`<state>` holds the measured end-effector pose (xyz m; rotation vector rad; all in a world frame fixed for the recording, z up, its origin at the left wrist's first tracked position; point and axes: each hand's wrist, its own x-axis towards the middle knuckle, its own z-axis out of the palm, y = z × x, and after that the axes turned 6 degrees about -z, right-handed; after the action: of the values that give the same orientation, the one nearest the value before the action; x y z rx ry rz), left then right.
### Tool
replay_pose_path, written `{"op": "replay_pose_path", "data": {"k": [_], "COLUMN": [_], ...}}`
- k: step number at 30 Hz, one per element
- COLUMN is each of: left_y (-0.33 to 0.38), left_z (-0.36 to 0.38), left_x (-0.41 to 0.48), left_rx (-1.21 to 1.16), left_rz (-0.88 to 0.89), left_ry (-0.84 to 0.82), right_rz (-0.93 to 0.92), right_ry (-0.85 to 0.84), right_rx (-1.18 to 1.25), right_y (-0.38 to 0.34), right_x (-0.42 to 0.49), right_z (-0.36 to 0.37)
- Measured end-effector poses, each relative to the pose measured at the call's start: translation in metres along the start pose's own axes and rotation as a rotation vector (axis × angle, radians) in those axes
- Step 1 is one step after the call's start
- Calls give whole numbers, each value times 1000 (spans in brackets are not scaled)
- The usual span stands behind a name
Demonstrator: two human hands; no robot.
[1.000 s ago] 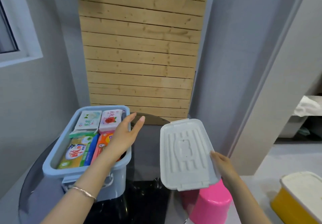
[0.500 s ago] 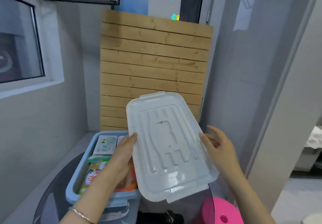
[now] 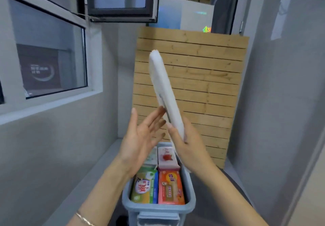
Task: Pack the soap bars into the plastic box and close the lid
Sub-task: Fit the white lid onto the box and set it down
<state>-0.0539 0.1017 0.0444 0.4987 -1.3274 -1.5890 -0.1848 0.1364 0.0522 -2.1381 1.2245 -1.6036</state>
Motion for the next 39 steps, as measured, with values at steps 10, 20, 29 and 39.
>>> {"op": "replay_pose_path", "data": {"k": [10, 20, 29, 39], "left_y": [-38, -102, -113, -122], "left_z": [-96, -107, -101, -111], "left_x": [15, 6, 13, 21], "left_rx": [547, 242, 316, 133], "left_rz": [-177, -475, -493, -627], "left_ry": [593, 477, 444, 523], "right_rz": [644, 828, 861, 932], "right_ry": [183, 44, 117, 138], "right_rx": [586, 254, 309, 506], "right_y": [49, 102, 124, 141], "right_x": [2, -42, -63, -63], "right_z": [7, 26, 18, 18]}}
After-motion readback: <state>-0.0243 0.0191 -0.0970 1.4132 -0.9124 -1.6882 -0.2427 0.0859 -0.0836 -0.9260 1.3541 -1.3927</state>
